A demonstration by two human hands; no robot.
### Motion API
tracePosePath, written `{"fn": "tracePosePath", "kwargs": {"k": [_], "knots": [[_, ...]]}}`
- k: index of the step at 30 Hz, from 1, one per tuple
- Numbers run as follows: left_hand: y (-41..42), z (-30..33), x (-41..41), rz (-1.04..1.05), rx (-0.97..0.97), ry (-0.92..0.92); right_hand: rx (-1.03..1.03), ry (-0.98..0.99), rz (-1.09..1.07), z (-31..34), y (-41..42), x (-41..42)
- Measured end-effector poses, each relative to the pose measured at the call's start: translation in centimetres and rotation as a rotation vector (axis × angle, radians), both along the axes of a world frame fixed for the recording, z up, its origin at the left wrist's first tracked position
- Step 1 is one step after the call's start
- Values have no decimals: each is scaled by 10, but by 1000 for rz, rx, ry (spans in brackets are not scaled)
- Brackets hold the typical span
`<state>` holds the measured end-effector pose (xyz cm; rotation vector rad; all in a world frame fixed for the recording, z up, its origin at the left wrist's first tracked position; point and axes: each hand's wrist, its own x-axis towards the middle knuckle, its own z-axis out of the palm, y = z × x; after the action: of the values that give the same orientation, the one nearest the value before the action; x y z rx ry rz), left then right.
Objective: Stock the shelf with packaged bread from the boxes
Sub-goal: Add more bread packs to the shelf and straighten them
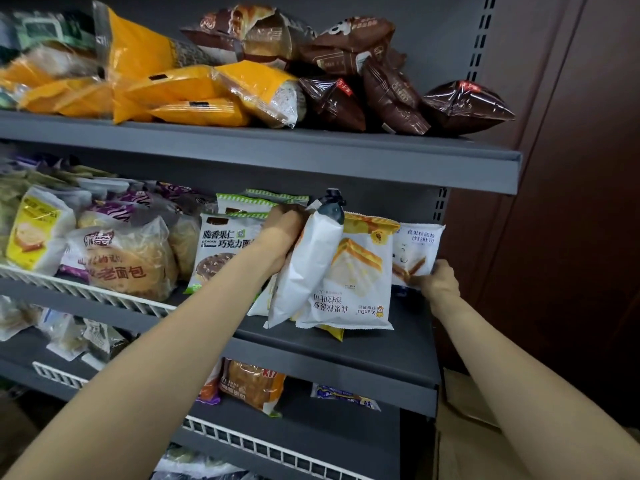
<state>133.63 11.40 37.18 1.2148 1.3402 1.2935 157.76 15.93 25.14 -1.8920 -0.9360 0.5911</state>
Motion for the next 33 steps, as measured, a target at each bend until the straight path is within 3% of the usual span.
{"fn": "tracePosePath", "kwargs": {"k": [6, 9, 13, 19, 22, 24, 26, 28, 31, 33], "knots": [[11, -10, 3, 22, 49, 4, 125, -166, 47, 10, 7, -5], [13, -13, 5, 36, 52, -18, 5, -319, 130, 6, 18, -9], [16, -16, 6, 48, 56, -43, -159, -394, 35, 2, 25, -7], [16, -20, 4, 17, 53, -30, -185, -304, 83, 7, 29, -12], [14, -21, 4, 22, 42, -23, 145, -195, 41, 23, 4, -27], [14, -21, 5, 36, 32, -33, 328, 23, 249, 36, -24, -41], [12, -20, 7, 55, 14, -72, 247, 210, 500, 42, -50, -53], [10, -18, 9, 58, -1, -119, 220, 226, 607, 38, -58, -55], [11, -15, 13, 66, -26, -133, 348, 372, 508, 40, -63, -50], [13, -12, 16, 82, -21, -126, 402, 357, 427, 46, -64, -42]]}}
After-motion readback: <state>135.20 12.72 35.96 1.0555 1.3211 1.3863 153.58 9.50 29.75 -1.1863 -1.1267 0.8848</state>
